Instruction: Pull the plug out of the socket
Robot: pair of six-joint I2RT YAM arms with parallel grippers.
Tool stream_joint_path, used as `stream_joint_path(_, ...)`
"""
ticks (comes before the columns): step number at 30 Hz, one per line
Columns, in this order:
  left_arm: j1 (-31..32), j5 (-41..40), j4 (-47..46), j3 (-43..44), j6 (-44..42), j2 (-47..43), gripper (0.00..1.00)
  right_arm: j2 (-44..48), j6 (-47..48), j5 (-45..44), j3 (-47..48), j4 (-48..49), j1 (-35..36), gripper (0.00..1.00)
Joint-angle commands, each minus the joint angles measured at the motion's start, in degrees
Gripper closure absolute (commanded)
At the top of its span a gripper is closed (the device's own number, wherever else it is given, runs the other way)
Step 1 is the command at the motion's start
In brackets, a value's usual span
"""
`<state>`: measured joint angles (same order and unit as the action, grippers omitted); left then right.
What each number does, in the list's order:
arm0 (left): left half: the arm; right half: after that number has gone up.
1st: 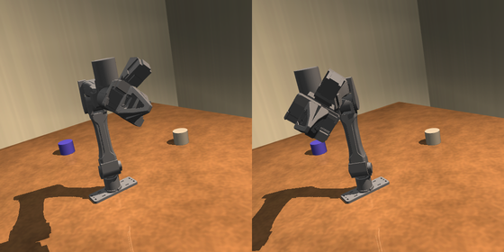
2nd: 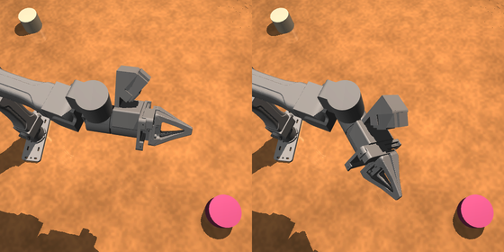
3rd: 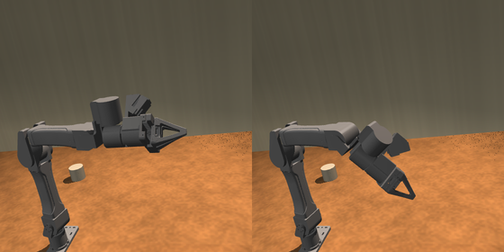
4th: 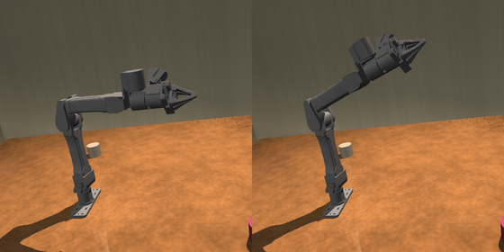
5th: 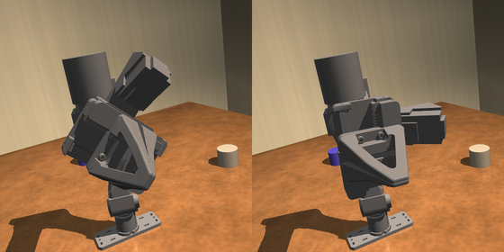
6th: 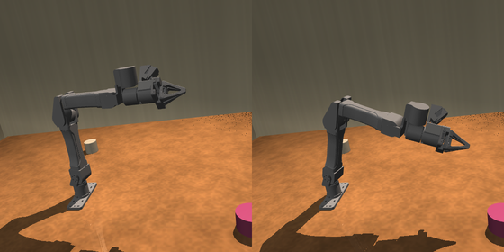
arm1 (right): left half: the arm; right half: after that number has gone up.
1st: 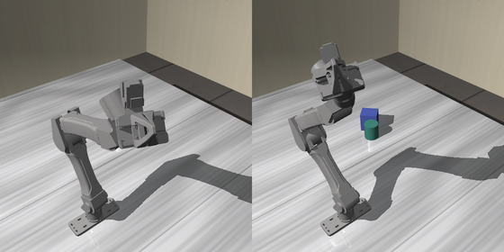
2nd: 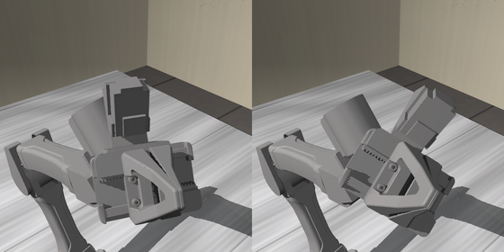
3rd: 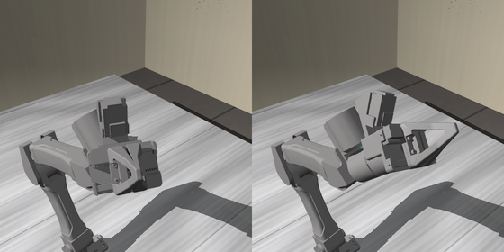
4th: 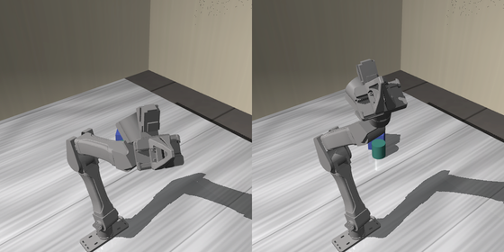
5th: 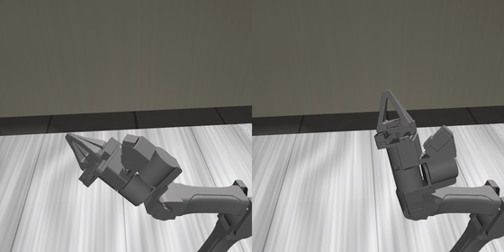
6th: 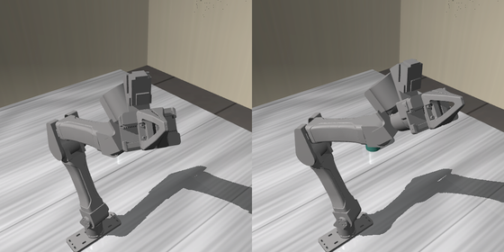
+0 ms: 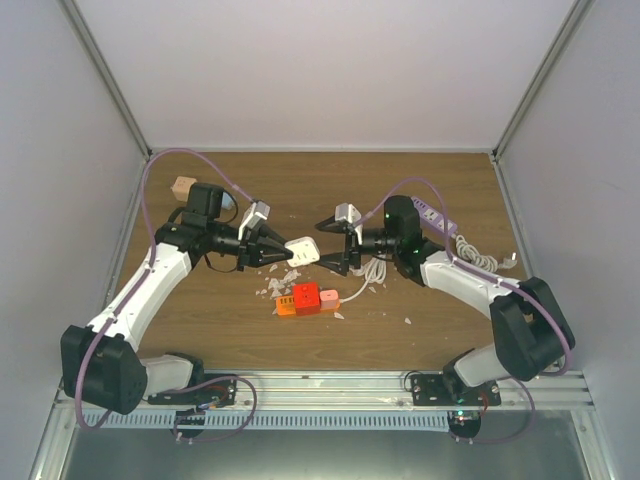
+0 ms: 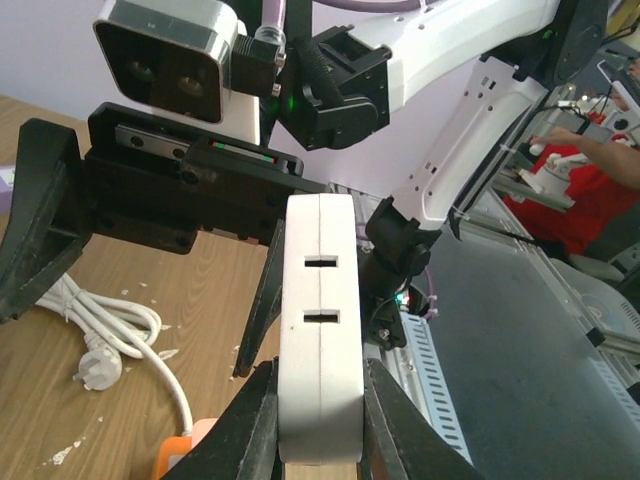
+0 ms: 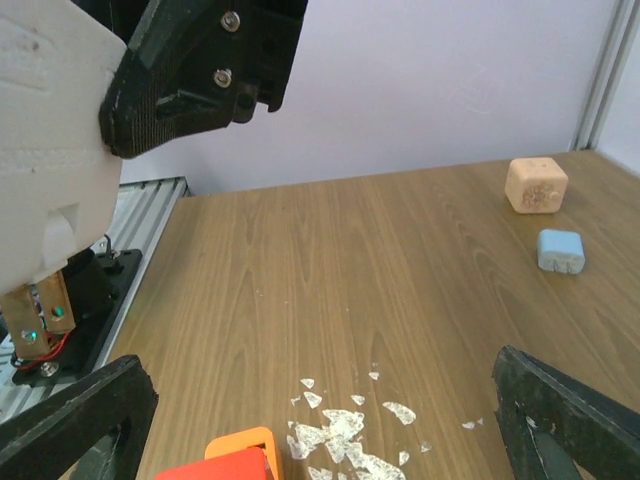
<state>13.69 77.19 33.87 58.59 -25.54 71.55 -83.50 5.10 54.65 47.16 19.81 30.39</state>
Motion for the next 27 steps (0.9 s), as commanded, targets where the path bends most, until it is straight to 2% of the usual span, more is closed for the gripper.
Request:
stream_joint_path(1, -0.27, 2.89, -3.88, -1.26, 2.81, -1.15, 1.00, 0.27, -2.08, -0.50, -0.63, 5.87, 0.83, 0.06)
stream_joint_path(5, -0.27, 2.66, -4.75, -1.15, 3.28, -0.91, 1.00, 0.74, -2.63, 2.20, -0.93, 8.48, 1.39, 0.01)
stream_joint_path(15, -0.26, 2.36, -7.77, -2.18, 5.67, -0.75, 1.00, 1.30, -2.86, 5.09, -1.77, 9.72, 3.54, 0.00)
stream_joint_path(27, -0.11, 0.31, -8.32, -3.46, 5.24, -1.13, 1.00, 1.31, -5.02, 2.49, -0.57, 8.69, 4.19, 0.01)
